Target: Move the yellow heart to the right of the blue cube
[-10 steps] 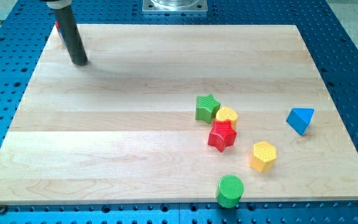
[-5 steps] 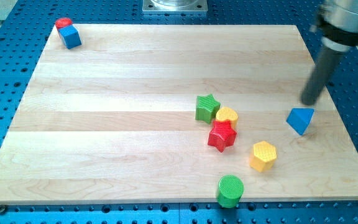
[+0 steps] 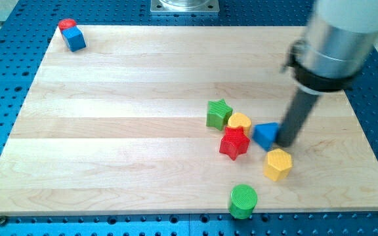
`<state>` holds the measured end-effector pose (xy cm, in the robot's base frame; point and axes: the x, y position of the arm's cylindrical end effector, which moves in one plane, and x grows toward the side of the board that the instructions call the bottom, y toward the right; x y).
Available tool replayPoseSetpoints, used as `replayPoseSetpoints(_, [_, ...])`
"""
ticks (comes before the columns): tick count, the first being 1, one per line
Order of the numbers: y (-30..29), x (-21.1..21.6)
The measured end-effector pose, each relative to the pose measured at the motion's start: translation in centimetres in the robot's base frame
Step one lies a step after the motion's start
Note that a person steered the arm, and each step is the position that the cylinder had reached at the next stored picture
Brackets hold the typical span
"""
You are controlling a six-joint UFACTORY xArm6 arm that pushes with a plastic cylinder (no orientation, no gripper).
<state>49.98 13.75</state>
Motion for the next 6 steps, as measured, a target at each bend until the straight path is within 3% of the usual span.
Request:
replayPoseSetpoints(1, [-8.3,-1.3])
replayPoseSetpoints(2, [-7.5,-2.1])
replayPoseSetpoints(6, [-29.3,1.7])
